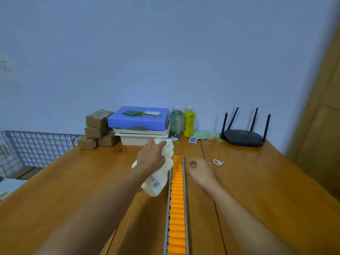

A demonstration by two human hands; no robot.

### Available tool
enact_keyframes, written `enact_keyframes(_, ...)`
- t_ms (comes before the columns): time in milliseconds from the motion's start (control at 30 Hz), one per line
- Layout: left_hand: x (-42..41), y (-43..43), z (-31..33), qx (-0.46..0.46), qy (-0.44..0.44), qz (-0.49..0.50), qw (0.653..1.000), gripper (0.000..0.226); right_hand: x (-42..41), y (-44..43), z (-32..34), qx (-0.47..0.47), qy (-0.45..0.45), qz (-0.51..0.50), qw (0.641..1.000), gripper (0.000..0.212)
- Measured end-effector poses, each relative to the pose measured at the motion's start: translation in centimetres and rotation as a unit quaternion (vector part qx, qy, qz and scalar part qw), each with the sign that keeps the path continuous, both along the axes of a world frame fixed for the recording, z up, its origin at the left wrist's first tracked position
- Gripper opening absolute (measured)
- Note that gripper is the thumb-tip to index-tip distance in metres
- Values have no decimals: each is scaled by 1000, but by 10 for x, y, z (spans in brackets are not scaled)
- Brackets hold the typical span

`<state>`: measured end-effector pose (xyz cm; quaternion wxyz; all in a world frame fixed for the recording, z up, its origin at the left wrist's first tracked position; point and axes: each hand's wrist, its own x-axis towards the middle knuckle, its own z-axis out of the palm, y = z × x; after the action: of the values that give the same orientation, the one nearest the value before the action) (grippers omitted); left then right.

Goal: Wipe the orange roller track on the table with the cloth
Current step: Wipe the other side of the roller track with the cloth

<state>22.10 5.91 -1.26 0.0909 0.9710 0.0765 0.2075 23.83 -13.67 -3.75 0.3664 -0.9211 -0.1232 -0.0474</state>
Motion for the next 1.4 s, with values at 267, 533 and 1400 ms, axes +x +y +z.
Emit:
enact_keyframes(267, 48, -3, -26, 36, 59, 23, 997, 60, 33, 12, -24, -97, 42, 9, 994, 11)
enact_keyframes(533, 60, 4, -52, 55, 88, 3, 995, 65, 39, 8, -43, -99, 40, 30, 994, 20)
enact_keyframes(1400, -1, 5, -51, 93, 164, -76, 979, 58, 2, 0, -40, -128, 74, 78, 986, 39)
